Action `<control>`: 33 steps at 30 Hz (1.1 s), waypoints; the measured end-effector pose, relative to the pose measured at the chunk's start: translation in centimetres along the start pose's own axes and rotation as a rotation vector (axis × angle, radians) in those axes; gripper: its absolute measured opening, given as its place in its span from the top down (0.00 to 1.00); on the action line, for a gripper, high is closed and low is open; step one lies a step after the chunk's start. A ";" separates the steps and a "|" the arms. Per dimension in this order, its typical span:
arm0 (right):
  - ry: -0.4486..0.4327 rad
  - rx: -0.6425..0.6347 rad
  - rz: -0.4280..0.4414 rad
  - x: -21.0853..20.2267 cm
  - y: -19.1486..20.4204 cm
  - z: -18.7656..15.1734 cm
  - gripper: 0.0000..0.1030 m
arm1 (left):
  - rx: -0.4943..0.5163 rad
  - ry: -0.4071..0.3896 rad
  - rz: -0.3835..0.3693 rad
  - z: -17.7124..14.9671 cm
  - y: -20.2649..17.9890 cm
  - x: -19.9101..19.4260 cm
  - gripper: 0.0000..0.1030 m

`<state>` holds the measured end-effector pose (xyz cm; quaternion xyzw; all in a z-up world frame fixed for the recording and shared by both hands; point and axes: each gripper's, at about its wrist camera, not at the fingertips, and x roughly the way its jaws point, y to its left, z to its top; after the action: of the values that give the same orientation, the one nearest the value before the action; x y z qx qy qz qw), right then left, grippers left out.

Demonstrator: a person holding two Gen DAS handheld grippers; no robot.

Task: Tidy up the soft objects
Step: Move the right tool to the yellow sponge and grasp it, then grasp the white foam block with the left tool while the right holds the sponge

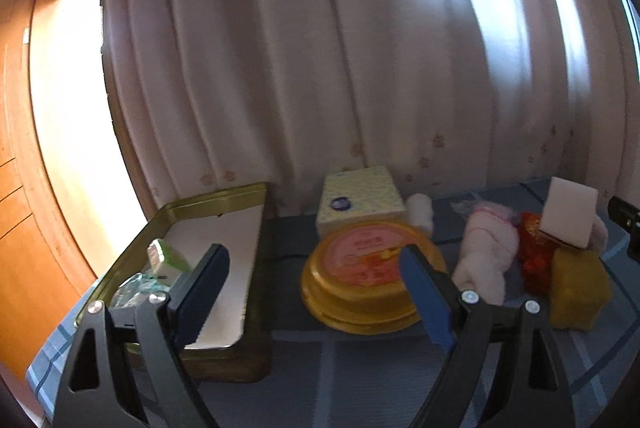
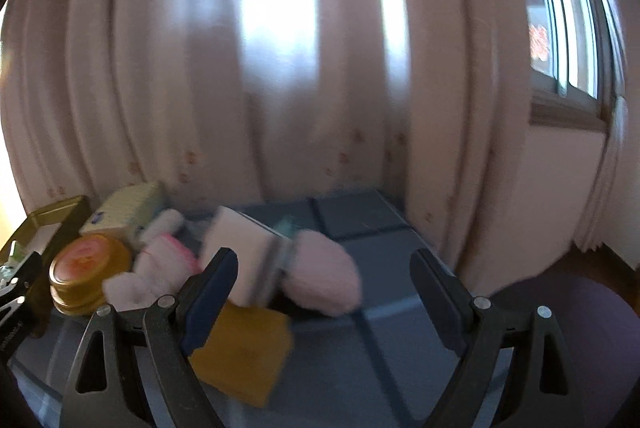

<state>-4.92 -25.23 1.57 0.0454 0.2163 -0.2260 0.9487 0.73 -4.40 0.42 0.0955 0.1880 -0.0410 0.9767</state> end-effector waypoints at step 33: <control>0.333 0.010 0.343 -0.2 -0.3 -3.5 0.40 | 0.044 0.039 -0.110 -0.1 -1.7 0.6 0.12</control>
<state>-6.57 -24.72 -1.54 0.1230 0.3579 -0.0521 0.9242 1.04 -6.09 -0.21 0.1073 0.2110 -0.0968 0.9667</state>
